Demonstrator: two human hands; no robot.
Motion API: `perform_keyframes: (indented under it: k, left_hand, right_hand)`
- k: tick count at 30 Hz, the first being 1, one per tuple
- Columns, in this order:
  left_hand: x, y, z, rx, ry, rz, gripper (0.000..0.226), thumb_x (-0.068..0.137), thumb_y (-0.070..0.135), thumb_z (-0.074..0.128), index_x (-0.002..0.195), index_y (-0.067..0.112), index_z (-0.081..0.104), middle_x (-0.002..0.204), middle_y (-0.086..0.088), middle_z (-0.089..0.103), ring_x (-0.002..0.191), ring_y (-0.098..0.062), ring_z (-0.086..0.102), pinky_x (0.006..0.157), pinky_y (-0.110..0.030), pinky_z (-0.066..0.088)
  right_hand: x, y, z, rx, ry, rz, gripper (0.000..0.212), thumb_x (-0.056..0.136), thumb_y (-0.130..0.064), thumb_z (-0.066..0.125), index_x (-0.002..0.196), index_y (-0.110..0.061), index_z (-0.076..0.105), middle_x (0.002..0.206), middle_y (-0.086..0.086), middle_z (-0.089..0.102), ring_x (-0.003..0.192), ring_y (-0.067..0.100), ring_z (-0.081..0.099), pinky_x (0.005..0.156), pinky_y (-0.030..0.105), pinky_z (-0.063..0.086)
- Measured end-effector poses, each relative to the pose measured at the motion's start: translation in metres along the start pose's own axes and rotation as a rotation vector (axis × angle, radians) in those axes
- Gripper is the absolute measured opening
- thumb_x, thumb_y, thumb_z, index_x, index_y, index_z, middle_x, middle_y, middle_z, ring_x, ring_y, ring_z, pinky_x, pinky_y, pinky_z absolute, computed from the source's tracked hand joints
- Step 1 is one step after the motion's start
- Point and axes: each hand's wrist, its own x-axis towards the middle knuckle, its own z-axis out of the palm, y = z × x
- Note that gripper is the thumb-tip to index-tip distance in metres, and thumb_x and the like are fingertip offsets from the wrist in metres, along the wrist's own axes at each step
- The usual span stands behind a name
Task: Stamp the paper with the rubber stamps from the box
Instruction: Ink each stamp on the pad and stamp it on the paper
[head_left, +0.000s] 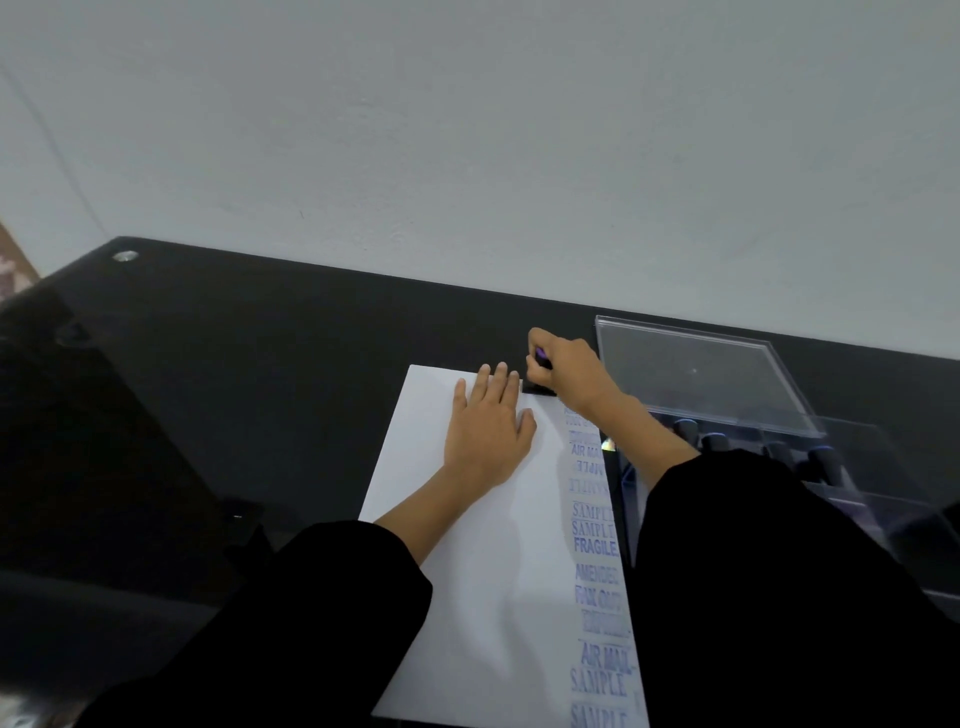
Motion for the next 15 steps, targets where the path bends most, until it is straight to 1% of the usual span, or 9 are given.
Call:
perform_keyframes:
  k: [3,6,11,15]
  left_hand:
    - [0.0003,0.0006,0.0001,0.0,-0.009,-0.006,0.056,0.1,0.04,0.018,0.15,0.015,0.008,0.159,-0.002,0.005,0.148,-0.019,-0.001,0.12,-0.039,0.0]
    - [0.0008,0.0013,0.0004,-0.003,-0.012,-0.013,0.057,0.1,0.041,0.018,0.15,0.016,0.008,0.159,-0.002,0.005,0.148,-0.019,-0.001,0.12,-0.039,-0.001]
    - [0.0015,0.001,0.0003,0.007,-0.012,-0.012,0.057,0.1,0.043,0.017,0.15,0.017,0.007,0.159,-0.002,0.005,0.148,-0.019,-0.001,0.12,-0.039,-0.002]
    - [0.0007,0.0004,0.0008,0.007,-0.002,-0.009,0.057,0.1,0.041,0.018,0.15,0.016,0.008,0.159,-0.002,0.005,0.148,-0.019,-0.001,0.12,-0.039,-0.001]
  right_hand:
    - [-0.0066,-0.0025,0.0014,-0.022,0.021,0.0,0.013,0.096,-0.015,0.046,0.086,-0.012,0.037,0.07,0.005,0.048,0.061,0.018,0.042,0.051,0.016,0.029]
    - [-0.0099,-0.0042,0.0027,-0.04,0.02,0.01,0.013,0.097,-0.017,0.045,0.087,-0.013,0.036,0.075,0.007,0.049,0.064,0.018,0.044,0.051,0.015,0.03]
    - [-0.0119,-0.0056,0.0055,-0.065,0.025,0.021,0.014,0.097,-0.019,0.045,0.089,-0.013,0.036,0.077,0.007,0.05,0.065,0.016,0.045,0.052,0.013,0.031]
    - [-0.0098,-0.0046,0.0038,-0.052,0.032,0.015,0.013,0.097,-0.017,0.044,0.088,-0.012,0.036,0.075,0.008,0.049,0.061,0.016,0.043,0.051,0.015,0.031]
